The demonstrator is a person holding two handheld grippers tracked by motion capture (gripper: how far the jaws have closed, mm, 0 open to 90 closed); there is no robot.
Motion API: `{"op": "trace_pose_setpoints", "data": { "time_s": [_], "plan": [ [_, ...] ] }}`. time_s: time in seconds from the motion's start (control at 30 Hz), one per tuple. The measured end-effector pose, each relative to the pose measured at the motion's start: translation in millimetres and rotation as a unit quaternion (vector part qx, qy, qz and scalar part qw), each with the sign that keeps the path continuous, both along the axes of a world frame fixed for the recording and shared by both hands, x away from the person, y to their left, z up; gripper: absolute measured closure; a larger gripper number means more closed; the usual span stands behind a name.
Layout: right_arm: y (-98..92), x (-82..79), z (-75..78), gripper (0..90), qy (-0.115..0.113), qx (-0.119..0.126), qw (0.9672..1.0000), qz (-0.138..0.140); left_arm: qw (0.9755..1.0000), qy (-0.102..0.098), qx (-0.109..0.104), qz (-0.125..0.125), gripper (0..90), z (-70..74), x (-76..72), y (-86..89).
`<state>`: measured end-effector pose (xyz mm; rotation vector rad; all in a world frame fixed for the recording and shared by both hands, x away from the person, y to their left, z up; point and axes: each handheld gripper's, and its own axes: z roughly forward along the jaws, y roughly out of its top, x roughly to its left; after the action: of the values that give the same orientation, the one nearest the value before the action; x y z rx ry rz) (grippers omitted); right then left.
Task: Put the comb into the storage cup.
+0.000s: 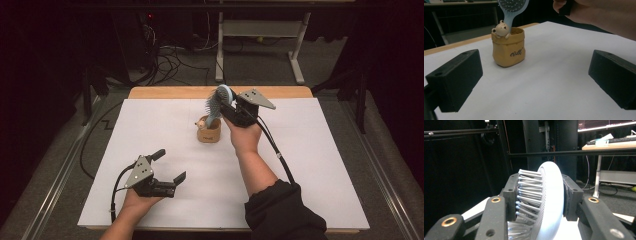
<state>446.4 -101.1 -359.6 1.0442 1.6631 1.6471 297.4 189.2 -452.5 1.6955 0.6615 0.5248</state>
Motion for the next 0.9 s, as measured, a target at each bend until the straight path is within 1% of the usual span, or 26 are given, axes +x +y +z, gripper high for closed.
{"op": "trace_pose_setpoints", "data": {
  "time_s": [0.2, 0.33, 0.53, 0.73, 0.9],
  "plan": [
    [-6.3, 2.3, 0.9, 53.3, 0.019, 0.002, 0.9998, -0.003, 1.0000, 0.000, 0.000, -0.001, 0.0, 0.0, -0.3, -0.4],
    [-10.4, 3.3, 1.3, 50.7, 0.028, -0.005, 0.9995, -0.009, 1.0000, 0.000, 0.000, 0.000, 0.0, 0.0, -0.2, -0.4],
    [-14.9, 4.1, 0.5, 46.6, 0.035, -0.016, 0.9991, -0.017, 1.0000, 0.000, 0.003, -0.001, 0.0, 0.0, -0.4, -0.7],
    [-20.1, 5.9, -1.2, 44.1, 0.047, -0.014, 0.9985, -0.024, 1.0000, 0.000, 0.002, -0.002, 0.0, 0.0, -0.5, -1.0],
    [-22.9, 5.9, -3.1, 42.9, 0.049, -0.014, 0.9983, -0.027, 1.0000, -0.001, 0.001, -0.001, 0.0, 0.4, -0.7, -0.9]
  ]
}}
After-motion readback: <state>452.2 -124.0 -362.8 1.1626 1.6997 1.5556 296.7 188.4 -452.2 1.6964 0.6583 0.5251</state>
